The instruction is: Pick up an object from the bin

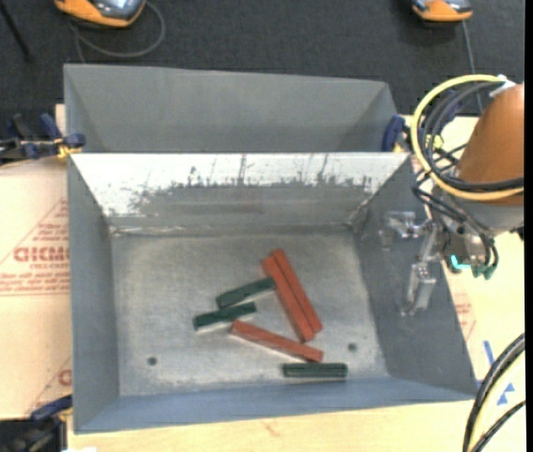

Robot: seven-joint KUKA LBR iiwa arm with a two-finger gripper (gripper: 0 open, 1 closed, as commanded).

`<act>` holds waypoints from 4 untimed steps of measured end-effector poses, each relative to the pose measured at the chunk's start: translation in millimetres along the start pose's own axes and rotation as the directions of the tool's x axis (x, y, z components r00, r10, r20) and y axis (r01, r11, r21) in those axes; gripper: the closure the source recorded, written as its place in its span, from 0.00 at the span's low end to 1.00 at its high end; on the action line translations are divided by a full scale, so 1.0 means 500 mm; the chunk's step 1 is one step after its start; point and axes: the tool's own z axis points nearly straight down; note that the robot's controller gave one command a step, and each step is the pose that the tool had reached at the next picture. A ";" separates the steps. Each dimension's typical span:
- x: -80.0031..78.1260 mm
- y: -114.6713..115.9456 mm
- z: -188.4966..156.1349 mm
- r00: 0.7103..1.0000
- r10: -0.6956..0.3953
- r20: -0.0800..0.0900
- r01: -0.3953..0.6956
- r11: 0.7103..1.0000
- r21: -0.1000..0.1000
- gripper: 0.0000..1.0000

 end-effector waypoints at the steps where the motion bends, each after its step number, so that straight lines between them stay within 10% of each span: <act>1: 0.072 0.101 0.233 1.000 -0.021 -0.003 0.021 1.000 -0.003 0.00; 2: 0.089 0.242 0.259 0.984 0.176 0.002 -0.176 0.984 -0.005 0.00; 4: 0.128 0.243 0.296 0.969 0.248 0.014 -0.248 0.969 -0.005 0.00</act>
Offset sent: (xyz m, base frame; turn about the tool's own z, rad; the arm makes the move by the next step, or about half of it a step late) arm -0.0344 0.0495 -0.1126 -0.0178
